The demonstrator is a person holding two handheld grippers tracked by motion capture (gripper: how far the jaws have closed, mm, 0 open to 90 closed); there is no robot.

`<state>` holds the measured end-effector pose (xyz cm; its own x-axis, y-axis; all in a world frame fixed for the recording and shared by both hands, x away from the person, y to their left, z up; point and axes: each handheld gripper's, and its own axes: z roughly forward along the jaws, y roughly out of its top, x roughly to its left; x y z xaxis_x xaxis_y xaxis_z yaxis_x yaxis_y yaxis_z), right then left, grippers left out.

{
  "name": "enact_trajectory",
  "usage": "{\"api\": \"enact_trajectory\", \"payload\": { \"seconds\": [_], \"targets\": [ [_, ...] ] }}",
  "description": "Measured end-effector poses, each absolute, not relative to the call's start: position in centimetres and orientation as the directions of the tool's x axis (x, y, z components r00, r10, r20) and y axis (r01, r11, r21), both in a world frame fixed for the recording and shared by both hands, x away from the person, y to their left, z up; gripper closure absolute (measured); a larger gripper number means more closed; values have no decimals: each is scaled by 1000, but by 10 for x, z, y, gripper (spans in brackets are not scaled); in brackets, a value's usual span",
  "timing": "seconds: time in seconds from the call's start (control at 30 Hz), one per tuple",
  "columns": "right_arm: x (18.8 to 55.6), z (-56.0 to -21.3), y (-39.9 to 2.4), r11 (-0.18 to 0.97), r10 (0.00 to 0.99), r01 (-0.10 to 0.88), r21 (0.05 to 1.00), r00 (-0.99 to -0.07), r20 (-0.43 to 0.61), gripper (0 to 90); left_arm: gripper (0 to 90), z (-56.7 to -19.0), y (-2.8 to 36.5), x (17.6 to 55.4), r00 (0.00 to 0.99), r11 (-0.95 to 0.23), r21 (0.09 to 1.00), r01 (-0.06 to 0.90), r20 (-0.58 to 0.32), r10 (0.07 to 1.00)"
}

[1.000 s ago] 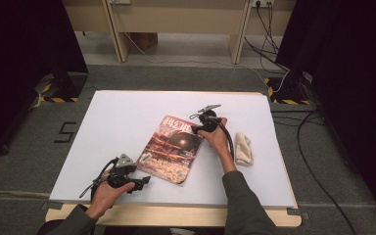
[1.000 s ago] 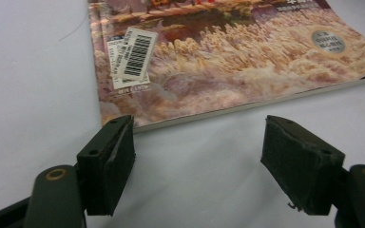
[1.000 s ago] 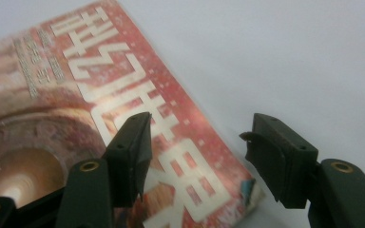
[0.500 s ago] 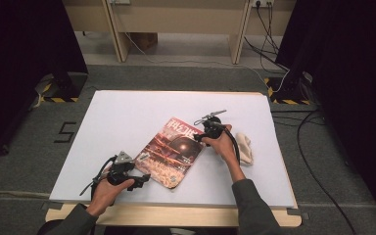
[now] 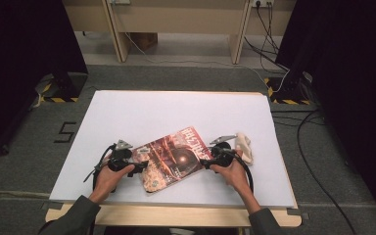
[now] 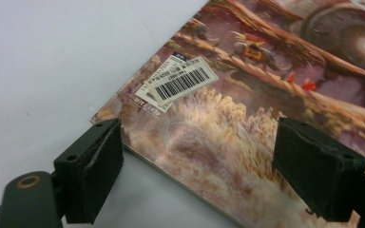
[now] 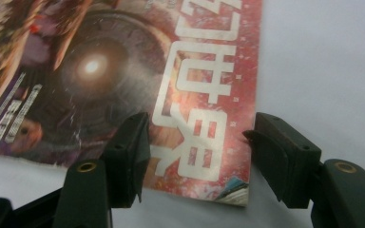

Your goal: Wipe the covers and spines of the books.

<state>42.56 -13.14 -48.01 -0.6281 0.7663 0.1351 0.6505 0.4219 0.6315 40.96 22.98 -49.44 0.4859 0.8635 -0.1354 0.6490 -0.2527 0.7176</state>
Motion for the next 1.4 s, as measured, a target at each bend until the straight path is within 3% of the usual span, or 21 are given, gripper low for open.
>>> {"api": "enact_trajectory", "payload": {
  "seconds": [0.27, 0.47, 0.77, 1.4],
  "targets": [
    [393, -479, -135, 419, 755, 658, 625, -635, 163, 420, 177, -495, 232, 421, 507, -261, 722, 641, -143, 850],
    [408, -479, -141, 364, 764, 669, 648, -613, 203, 445, 231, -492, 236, 399, 505, -265, 706, 657, -151, 850],
    [429, -482, -132, 393, 750, 641, 660, -638, 173, 459, 278, -490, 224, 366, 580, -349, 696, 628, -119, 806],
    [386, -483, -132, 350, 774, 672, 653, -600, 202, 403, 279, -490, 219, 385, 552, -320, 689, 650, -138, 823]
  ]
}}
